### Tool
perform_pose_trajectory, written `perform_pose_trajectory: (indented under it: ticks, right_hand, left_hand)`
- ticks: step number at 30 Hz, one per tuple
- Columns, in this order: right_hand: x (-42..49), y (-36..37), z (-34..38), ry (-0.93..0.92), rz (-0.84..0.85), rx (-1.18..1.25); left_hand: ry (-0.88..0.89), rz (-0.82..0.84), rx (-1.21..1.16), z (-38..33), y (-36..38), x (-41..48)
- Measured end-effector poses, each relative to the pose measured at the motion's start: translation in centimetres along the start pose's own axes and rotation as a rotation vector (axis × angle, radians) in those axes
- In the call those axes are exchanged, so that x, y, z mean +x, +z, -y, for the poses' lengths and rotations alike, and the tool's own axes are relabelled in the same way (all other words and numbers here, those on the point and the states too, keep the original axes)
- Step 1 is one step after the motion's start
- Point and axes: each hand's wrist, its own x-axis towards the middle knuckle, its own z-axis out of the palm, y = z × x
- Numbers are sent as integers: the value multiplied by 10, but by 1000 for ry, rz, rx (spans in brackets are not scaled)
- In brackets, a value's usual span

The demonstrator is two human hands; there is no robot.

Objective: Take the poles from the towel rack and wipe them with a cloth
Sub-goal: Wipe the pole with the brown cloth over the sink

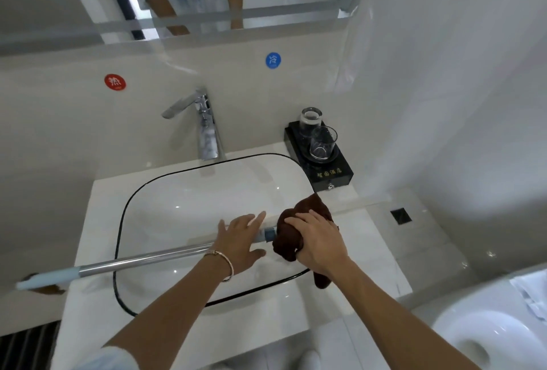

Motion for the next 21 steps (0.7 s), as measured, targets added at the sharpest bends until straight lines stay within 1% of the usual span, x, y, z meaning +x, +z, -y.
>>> perform_pose_trajectory:
  ticks: [3, 6, 7, 9, 12, 14, 16, 17, 18, 19, 21]
  right_hand:
    - [2, 4, -1, 22, -7, 18]
    - [8, 6, 0, 32, -57, 24]
    - [9, 6, 1, 46, -70, 36]
    - [9, 8, 5, 59, -100, 52]
    - [6, 3, 14, 59, -110, 89]
    - [2, -9, 22, 133, -118, 252]
    - [-2, -22, 34, 247, -248, 508]
    - [-4, -27, 39, 266, -333, 588]
    - [-6, -31, 47, 245, -395, 618]
    - [-7, -34, 54, 221, -412, 614]
    - [-8, -35, 69, 157, -397, 588]
  left_hand:
    - [27, -141, 100, 49, 2, -35]
    - [-65, -259, 172, 110, 11, -73]
    - [-111, -273, 172, 128, 15, -84]
    - [-147, -269, 155, 147, 21, -98]
    - [-132, -296, 122, 152, 25, -101]
    - [-110, -264, 128, 152, 25, -97]
    - [-97, -212, 156, 156, 26, -92]
    - [-90, -180, 177, 156, 23, -91]
    - [-79, -162, 196, 157, 19, -91]
    - [-76, -128, 179, 155, 14, -91]
    - [-138, -53, 112, 154, 8, -87]
